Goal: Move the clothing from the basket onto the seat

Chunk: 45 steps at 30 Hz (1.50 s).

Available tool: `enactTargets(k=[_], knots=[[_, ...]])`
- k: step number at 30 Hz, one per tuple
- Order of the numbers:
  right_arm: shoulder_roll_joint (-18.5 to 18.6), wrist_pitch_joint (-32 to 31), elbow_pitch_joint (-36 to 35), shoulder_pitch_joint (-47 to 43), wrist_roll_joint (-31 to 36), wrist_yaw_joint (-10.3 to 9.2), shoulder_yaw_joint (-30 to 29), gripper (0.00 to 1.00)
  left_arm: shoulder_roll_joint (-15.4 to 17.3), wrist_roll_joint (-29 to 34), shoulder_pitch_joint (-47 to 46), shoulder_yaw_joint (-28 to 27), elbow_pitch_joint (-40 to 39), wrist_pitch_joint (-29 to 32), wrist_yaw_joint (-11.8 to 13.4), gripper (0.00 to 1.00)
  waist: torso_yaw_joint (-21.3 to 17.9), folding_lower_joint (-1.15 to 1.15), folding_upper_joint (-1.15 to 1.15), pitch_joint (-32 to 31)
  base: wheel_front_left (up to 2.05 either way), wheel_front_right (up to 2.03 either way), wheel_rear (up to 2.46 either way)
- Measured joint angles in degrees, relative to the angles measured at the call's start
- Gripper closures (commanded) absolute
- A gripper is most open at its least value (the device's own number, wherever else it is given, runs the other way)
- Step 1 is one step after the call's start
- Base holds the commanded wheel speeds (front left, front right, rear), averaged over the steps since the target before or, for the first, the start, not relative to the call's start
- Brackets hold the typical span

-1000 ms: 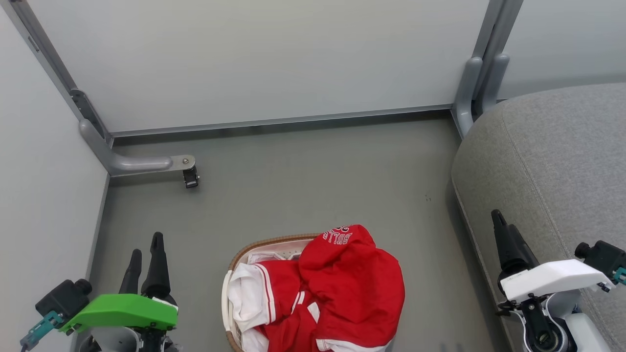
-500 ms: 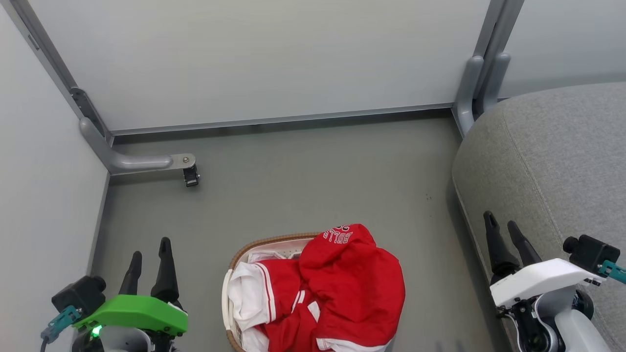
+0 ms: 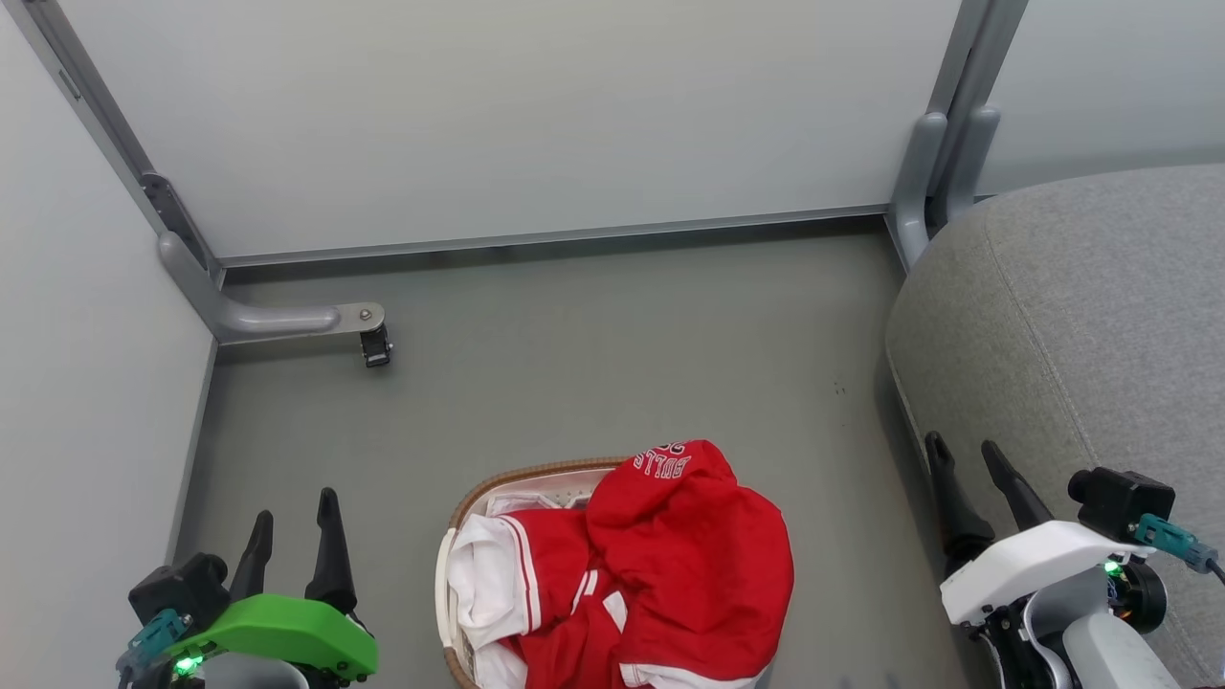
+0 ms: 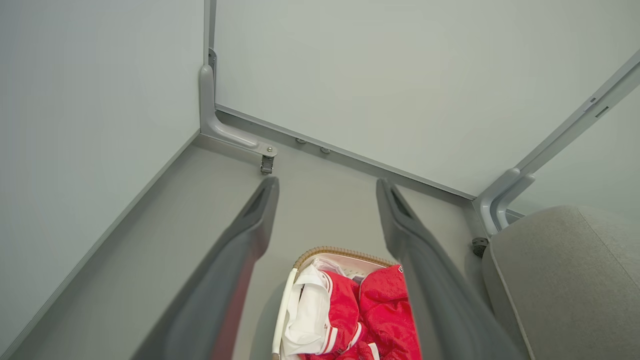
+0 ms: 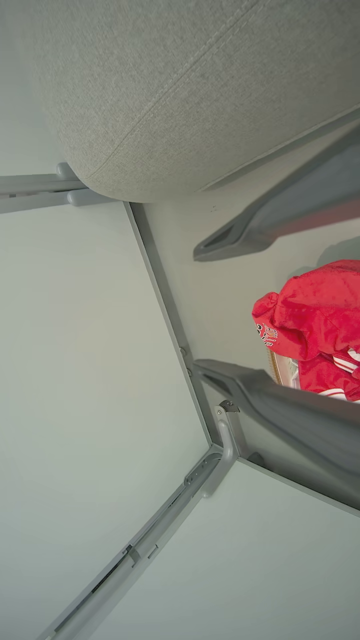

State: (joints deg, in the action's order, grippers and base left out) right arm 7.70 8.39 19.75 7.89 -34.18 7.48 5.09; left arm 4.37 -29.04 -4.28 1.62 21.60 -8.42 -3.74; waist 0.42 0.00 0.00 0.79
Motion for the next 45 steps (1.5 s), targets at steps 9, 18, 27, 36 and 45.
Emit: enactTargets(k=[9,18,27,36,45], knots=[[0.1,1.3,0.3,-0.1,5.8,0.00,0.7,0.00,-0.3,5.4,0.8,0.2,-1.1,-1.3,0.8,0.00,0.0,0.00,0.00,-0.1,0.00,0.00,0.00],[-0.1,2.4,0.4,-0.2,10.6,0.00,0.9,0.00,-0.6,10.0,1.5,0.1,-2.7,-2.4,1.5,0.00,0.0,0.00,0.00,-0.1,0.00,0.00,0.00],[-1.2,3.6,1.0,-0.5,15.2,0.00,-0.9,0.00,-1.2,13.6,2.7,-0.5,-3.5,-3.5,1.4,0.00,-0.1,0.00,0.00,-0.2,0.00,0.00,0.00],[-2.7,4.7,1.2,-1.4,19.6,0.01,-4.2,0.00,-1.5,15.9,3.1,-1.9,-4.7,-4.6,0.6,0.00,0.0,0.00,0.00,-0.3,0.00,0.00,0.00],[-3.1,5.6,1.7,-1.4,23.7,0.01,-4.5,0.00,-1.5,18.8,3.7,-1.2,-4.6,-5.6,0.6,0.00,0.0,0.00,0.00,-0.4,0.00,0.00,0.00]])
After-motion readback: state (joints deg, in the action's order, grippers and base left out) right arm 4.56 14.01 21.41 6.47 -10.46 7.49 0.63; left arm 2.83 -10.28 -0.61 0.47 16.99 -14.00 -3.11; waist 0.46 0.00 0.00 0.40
